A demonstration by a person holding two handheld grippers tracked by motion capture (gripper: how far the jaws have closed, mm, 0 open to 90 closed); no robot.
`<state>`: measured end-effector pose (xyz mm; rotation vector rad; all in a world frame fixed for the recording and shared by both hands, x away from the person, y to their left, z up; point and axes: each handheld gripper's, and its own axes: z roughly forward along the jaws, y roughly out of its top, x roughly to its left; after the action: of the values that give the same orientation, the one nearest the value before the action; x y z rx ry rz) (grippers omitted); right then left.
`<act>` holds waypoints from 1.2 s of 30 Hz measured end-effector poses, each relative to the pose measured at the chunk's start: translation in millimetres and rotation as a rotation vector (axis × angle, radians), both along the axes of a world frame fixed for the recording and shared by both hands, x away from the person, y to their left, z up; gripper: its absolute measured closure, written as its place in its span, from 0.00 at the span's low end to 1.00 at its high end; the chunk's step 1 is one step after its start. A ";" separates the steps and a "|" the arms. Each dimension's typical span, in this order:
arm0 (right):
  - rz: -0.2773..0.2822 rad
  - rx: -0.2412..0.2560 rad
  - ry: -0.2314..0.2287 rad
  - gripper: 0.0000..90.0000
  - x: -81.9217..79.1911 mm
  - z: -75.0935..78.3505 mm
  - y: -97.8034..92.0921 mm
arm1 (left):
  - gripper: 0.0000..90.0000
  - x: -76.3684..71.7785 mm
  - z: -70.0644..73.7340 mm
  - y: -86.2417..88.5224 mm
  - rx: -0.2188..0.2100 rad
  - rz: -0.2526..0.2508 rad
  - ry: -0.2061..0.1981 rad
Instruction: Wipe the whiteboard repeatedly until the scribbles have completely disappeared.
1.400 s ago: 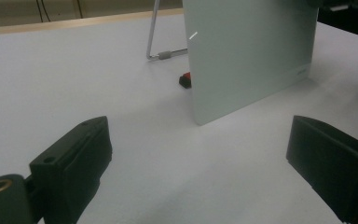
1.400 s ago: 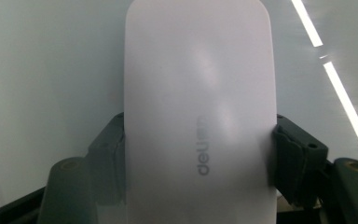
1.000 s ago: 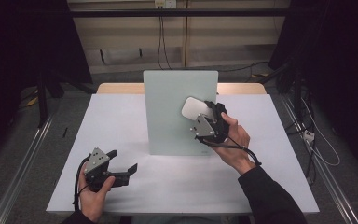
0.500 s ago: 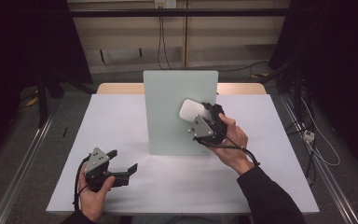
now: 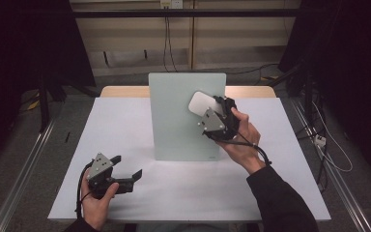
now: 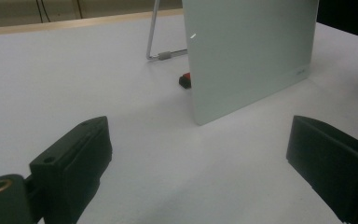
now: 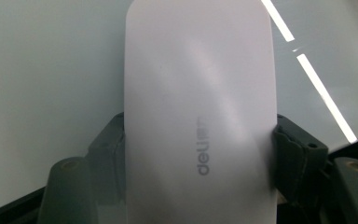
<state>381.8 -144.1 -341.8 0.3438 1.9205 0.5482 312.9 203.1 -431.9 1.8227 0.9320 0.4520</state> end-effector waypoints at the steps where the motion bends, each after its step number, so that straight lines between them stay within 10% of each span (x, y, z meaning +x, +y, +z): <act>1: 0.003 -0.007 0.007 0.35 -2.8 -6.1 3.1 | 0.07 0.1 0.1 -0.1 0.002 -0.001 -0.001; 16: 0.127 -0.167 0.126 0.35 -34.6 -83.0 41.2 | 0.07 0.2 0.3 -0.5 0.001 -0.005 -0.002; 26: 0.081 -0.105 0.069 0.35 -22.4 -54.2 31.5 | 0.07 0.1 0.4 -0.1 0.000 -0.004 -0.002; 36: 0.125 -0.158 0.117 0.35 -32.8 -79.3 41.2 | 0.07 -0.1 0.3 -0.3 -0.006 -0.001 -0.003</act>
<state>349.0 -102.9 -421.1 0.1574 2.0937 0.4626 312.7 202.8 -431.6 1.8165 0.9300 0.4511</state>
